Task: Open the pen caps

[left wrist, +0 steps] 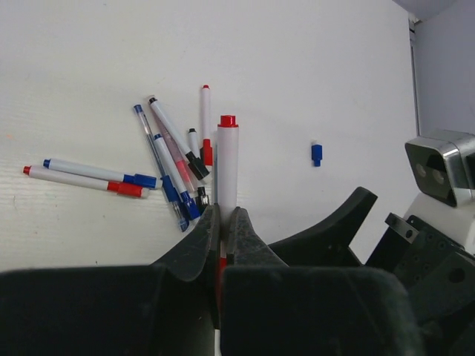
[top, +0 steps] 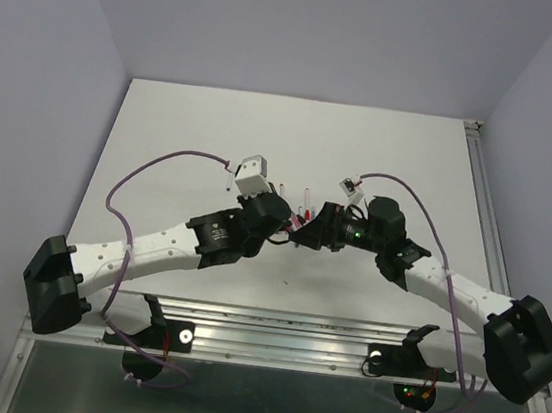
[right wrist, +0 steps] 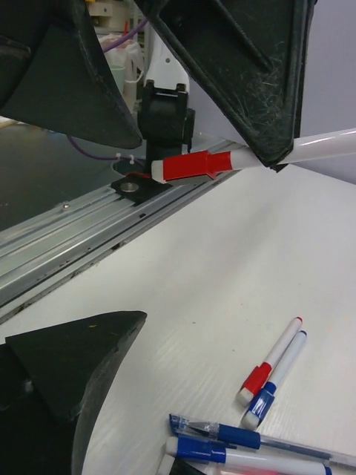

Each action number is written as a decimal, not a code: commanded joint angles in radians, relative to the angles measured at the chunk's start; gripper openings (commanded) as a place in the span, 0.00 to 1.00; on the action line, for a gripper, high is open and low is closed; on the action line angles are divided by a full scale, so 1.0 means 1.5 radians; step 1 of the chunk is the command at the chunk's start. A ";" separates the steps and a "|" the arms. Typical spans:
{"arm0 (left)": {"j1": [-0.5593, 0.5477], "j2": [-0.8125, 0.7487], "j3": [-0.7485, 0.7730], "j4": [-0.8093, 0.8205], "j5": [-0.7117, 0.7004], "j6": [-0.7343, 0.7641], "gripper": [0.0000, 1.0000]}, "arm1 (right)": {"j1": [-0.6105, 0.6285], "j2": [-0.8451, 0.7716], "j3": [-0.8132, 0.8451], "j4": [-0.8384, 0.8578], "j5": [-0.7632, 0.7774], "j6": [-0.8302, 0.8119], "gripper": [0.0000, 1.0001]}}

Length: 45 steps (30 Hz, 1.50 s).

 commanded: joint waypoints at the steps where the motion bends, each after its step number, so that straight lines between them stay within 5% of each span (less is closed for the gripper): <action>1: -0.001 -0.033 -0.024 0.047 -0.012 -0.031 0.00 | 0.019 0.031 0.047 0.128 -0.026 0.022 0.93; 7: -0.001 -0.022 -0.025 0.050 -0.002 -0.033 0.00 | 0.035 0.069 0.086 0.151 -0.027 0.027 0.81; 14: -0.001 -0.014 -0.019 0.061 -0.003 -0.041 0.00 | 0.051 0.112 0.122 0.124 -0.027 0.026 0.43; 17: -0.001 -0.010 -0.019 0.062 -0.013 -0.048 0.00 | 0.058 0.119 0.121 0.126 -0.029 0.028 0.06; 18: 0.000 -0.008 -0.020 0.062 -0.020 -0.053 0.00 | 0.059 0.119 0.120 0.126 -0.031 0.029 0.01; 22: 0.022 0.002 -0.019 0.084 -0.060 -0.033 0.00 | 0.079 0.111 0.114 0.094 -0.045 0.021 0.01; 29: 0.253 0.071 -0.028 0.283 -0.006 0.074 0.00 | 0.193 0.076 0.030 0.094 -0.046 0.038 0.01; 33: 0.345 0.123 0.038 0.286 0.050 0.101 0.00 | 0.266 0.068 0.004 0.108 -0.034 0.069 0.01; 39: 0.423 0.090 0.036 0.281 0.031 0.139 0.00 | 0.269 0.044 -0.021 0.066 0.009 0.073 0.01; 42: 0.456 0.075 0.016 0.275 0.095 0.179 0.00 | 0.267 0.030 -0.007 0.038 0.054 0.067 0.01; 45: 0.463 0.044 -0.013 0.257 0.140 0.246 0.00 | 0.243 0.037 0.040 -0.097 0.137 0.031 0.01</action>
